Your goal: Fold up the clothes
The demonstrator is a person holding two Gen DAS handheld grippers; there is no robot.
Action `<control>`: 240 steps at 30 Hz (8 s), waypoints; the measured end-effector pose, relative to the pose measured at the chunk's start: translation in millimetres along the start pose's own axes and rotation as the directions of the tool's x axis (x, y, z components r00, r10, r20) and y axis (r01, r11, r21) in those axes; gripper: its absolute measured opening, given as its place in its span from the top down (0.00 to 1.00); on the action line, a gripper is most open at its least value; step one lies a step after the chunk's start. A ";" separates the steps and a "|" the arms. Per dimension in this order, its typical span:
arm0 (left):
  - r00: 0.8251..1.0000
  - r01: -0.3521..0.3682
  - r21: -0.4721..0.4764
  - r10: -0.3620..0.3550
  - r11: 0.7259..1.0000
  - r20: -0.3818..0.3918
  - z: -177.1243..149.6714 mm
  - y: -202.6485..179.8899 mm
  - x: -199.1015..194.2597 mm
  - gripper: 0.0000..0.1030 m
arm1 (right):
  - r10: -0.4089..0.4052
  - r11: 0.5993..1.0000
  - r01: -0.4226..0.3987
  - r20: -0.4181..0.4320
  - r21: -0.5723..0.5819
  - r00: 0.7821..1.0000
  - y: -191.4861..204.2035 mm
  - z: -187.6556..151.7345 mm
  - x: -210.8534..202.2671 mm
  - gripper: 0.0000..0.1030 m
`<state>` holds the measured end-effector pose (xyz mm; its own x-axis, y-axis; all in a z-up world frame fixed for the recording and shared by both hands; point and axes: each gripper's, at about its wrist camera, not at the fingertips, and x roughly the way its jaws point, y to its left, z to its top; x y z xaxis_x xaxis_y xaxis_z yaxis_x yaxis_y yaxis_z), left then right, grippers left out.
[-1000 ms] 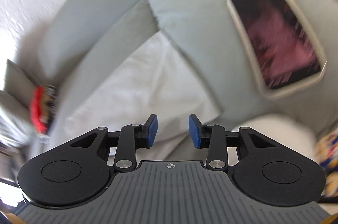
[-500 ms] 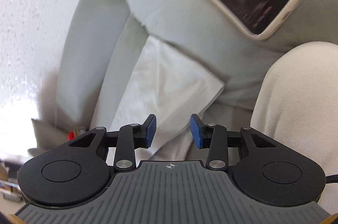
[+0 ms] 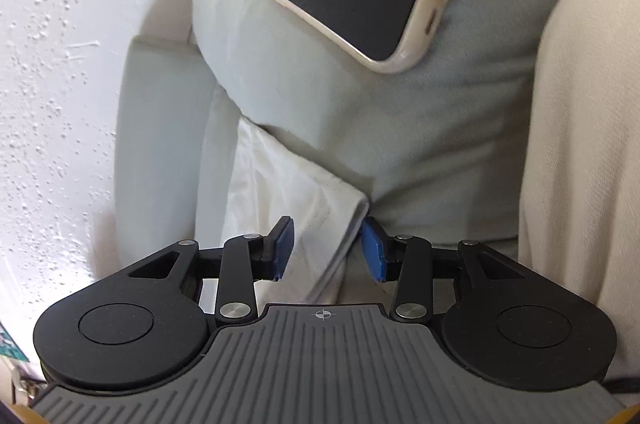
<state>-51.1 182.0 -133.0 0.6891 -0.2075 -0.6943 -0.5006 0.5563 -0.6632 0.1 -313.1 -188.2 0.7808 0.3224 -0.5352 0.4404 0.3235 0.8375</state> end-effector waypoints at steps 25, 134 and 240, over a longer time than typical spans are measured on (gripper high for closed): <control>0.999 0.022 -0.018 -0.021 1.000 0.029 48.7 38.2 6.9 0.66 | 0.027 1.000 -0.027 -0.024 -0.008 0.999 -2.9 8.7 4.0 0.68; 0.950 -0.294 0.759 0.267 0.581 0.163 -54.1 -132.4 85.4 0.62 | -0.176 0.209 -0.083 -0.121 -0.974 0.977 151.6 -131.3 67.8 0.78; 0.961 -0.248 0.778 0.246 0.577 0.124 -10.7 -147.6 111.2 0.74 | -0.282 0.505 0.099 -0.055 -0.857 0.958 153.6 -36.9 132.1 0.72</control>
<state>93.8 68.1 -115.3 0.6039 0.0370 -0.7962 -0.0524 0.9986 0.0067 154.5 -188.0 -134.3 0.5988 0.2667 -0.7552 -0.0800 0.9581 0.2749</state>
